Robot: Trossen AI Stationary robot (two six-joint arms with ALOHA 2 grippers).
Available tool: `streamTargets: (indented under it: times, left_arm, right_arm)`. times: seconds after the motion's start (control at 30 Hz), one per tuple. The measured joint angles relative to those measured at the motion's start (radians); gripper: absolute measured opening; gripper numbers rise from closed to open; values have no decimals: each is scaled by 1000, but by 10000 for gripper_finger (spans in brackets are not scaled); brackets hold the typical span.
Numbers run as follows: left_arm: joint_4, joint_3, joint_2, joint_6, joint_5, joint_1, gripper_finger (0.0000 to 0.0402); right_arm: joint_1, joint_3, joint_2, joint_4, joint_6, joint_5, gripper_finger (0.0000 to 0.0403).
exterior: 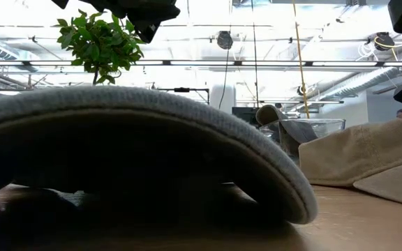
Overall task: Pick & Place hat
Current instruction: Put the light brown cap into the yellow bin
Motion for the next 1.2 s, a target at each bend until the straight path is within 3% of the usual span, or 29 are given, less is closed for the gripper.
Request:
streamTargets:
  times: [0.17,0.37,0.5,0.87,1.07,1.2]
  left_arm:
    - [32,-1,0,-6,0,0,88]
    - [243,-1,10,-19,62,-44,88]
    - [296,-2,15,31,62,-96,88]
    - [286,-1,14,77,-33,-100,88]
    - [267,-1,14,72,-47,-85,88]
    - [266,-1,14,71,-110,-84,88]
  right_arm:
    - [0,0,0,7,1,-1,11]
    - [0,-1,-15,90,-19,-3,5]
    - [-3,-1,-39,150,-32,1,5]
    - [-46,-1,-196,182,-209,55,5]
    - [-137,-1,-272,180,-381,55,5]
    - [-233,-1,-280,176,-486,53,5]
